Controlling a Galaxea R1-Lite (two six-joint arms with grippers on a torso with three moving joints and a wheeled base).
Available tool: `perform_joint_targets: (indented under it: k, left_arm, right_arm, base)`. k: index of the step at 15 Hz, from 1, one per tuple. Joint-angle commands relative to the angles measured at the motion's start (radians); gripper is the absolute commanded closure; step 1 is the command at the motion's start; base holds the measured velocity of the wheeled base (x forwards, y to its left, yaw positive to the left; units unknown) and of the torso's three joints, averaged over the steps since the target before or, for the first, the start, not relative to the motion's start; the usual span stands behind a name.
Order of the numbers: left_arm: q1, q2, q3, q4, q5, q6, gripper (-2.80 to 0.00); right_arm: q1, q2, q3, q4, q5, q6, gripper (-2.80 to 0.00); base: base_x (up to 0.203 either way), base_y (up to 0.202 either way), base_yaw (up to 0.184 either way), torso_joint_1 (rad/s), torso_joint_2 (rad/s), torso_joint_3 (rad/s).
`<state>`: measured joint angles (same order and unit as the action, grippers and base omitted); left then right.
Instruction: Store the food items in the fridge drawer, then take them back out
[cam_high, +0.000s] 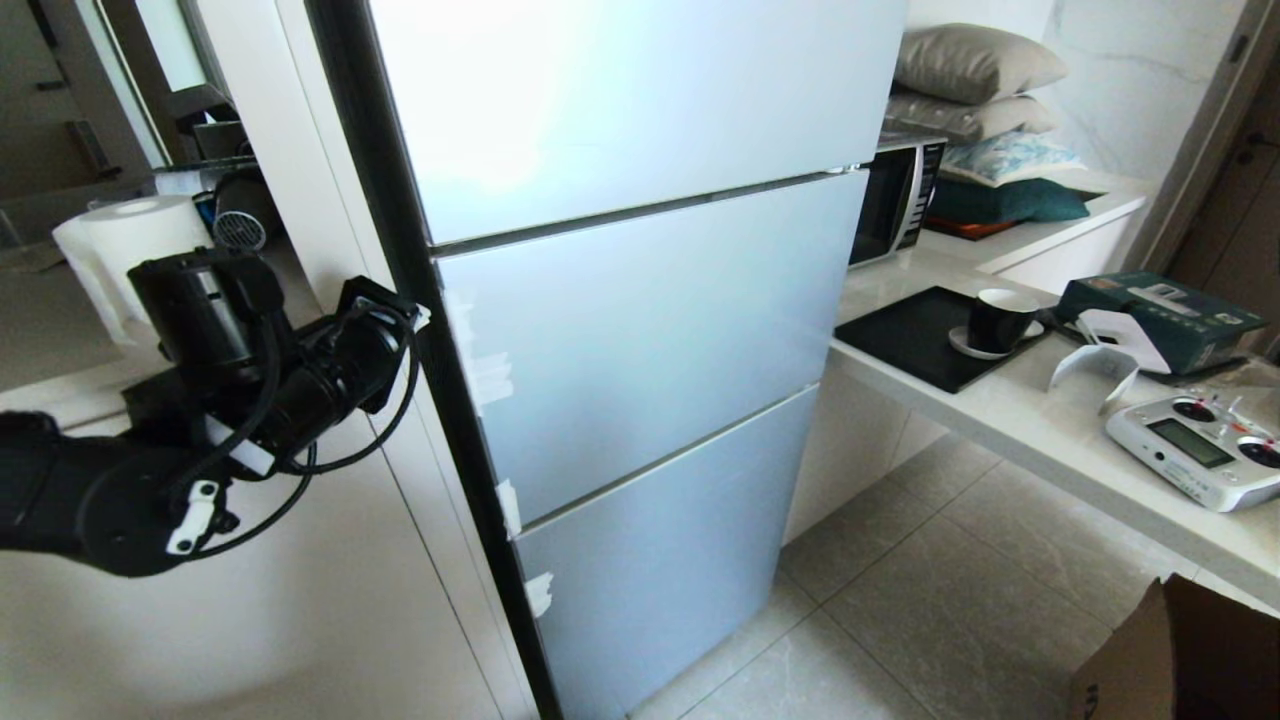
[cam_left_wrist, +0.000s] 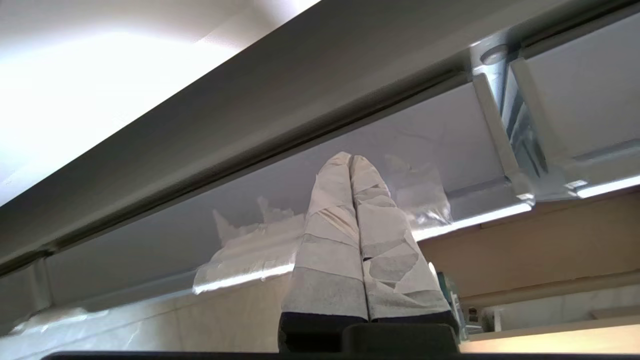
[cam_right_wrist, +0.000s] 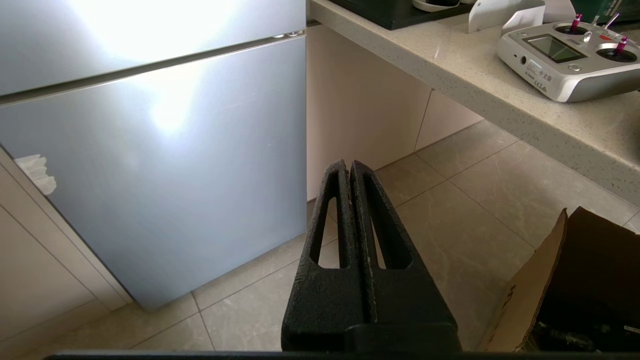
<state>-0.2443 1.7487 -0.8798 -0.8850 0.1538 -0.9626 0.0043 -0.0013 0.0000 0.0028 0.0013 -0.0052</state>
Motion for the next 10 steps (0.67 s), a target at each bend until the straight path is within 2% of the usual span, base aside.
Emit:
perform_joint_targets:
  k: [1, 3, 7, 10]
  left_arm:
    - [-0.001, 0.05, -0.005, -0.062, -0.003, -0.003, 0.0]
    - [-0.007, 0.082, -0.002, -0.141, -0.008, 0.002, 0.0]
    - [-0.01, 0.083, 0.004, -0.144, -0.041, 0.0, 0.0]
    - [-0.046, 0.078, 0.024, -0.147, -0.041, -0.001, 0.0]
  right_arm:
    - [0.0, 0.0, 0.0, 0.0, 0.0, -0.001, 0.0]
    - [0.0, 0.0, 0.0, 0.0, 0.0, -0.001, 0.0]
    - [0.0, 0.0, 0.0, 0.0, 0.0, 0.001, 0.0]
    - [0.0, 0.001, 0.0, 0.0, 0.0, 0.001, 0.0]
  base:
    - [0.0, 0.0, 0.0, 0.0, 0.0, 0.0]
    - [0.0, 0.0, 0.0, 0.0, 0.0, 0.0]
    - [0.0, 0.0, 0.0, 0.0, 0.0, 0.0]
    - [0.0, 0.0, 0.0, 0.0, 0.0, 0.0]
